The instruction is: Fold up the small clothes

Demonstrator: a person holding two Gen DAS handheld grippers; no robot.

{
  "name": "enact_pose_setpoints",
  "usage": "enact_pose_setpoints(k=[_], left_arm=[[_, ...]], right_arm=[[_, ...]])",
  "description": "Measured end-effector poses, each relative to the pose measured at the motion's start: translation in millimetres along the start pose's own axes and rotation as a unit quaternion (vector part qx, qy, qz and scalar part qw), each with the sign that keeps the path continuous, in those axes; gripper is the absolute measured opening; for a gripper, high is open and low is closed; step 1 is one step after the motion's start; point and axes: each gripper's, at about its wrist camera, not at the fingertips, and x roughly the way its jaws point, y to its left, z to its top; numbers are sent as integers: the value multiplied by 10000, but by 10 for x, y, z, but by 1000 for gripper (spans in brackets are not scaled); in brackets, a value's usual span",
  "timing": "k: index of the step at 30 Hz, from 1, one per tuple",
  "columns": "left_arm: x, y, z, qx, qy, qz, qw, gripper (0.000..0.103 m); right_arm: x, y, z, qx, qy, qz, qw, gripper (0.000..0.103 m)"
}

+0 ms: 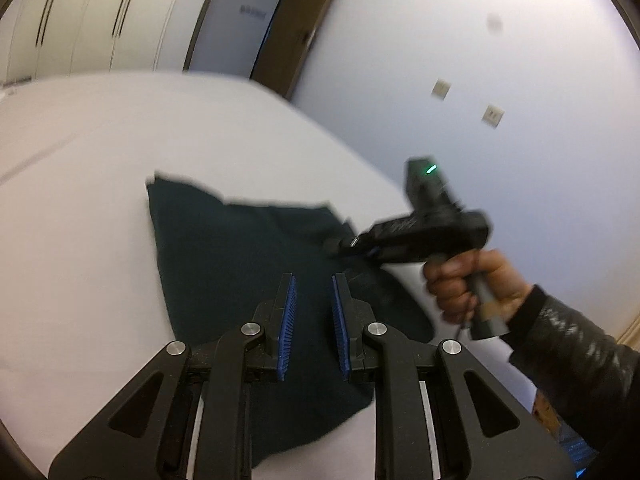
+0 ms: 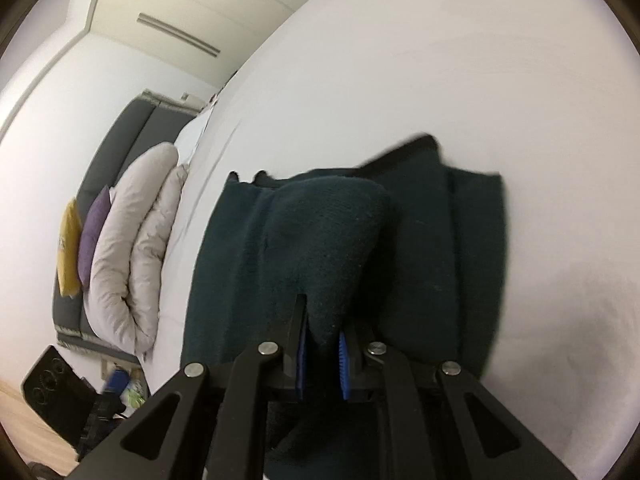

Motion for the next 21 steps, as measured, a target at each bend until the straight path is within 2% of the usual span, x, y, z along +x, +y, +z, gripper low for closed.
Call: enact_pose_setpoints(k=[3,5,6,8,9,10,11,15,17,19,21], left_arm=[[293,138,-71,-100,396,245,9989,17],[447,113,-130,114,665,383,9970,17],[485,71,-160,284,713,480,9959,17],[569,-21,-263,756,819,713,9912,17],[609,-59,-288,890,865,825,9888,17],[638,-73,-301,975,905,937,9867,17],[646,-30,-320,941,903,950,9869,17],[626,42,-310,765,868,904,9892,17],[618,39,-324,821,876,940,9883,17],[665,26,-321,853,893,970,9876,17],[791,-4,-276,765,917,941,9884,18]], right_arm=[[-19,-82,-36,156,-173,175,9996,14],[-4,-139,-70,336,-211,214,9990,20],[10,-124,-104,422,-209,296,9985,26],[-66,-74,-174,472,-290,428,9975,44],[-106,-40,-210,464,-302,498,9972,57],[-153,8,-258,446,-317,590,9968,65],[-187,74,-311,383,-327,645,9966,66],[-59,281,-453,48,163,347,9993,64],[7,272,-449,24,226,194,9996,54],[43,176,-379,281,166,217,9992,33],[55,103,-309,443,60,191,9988,21]])
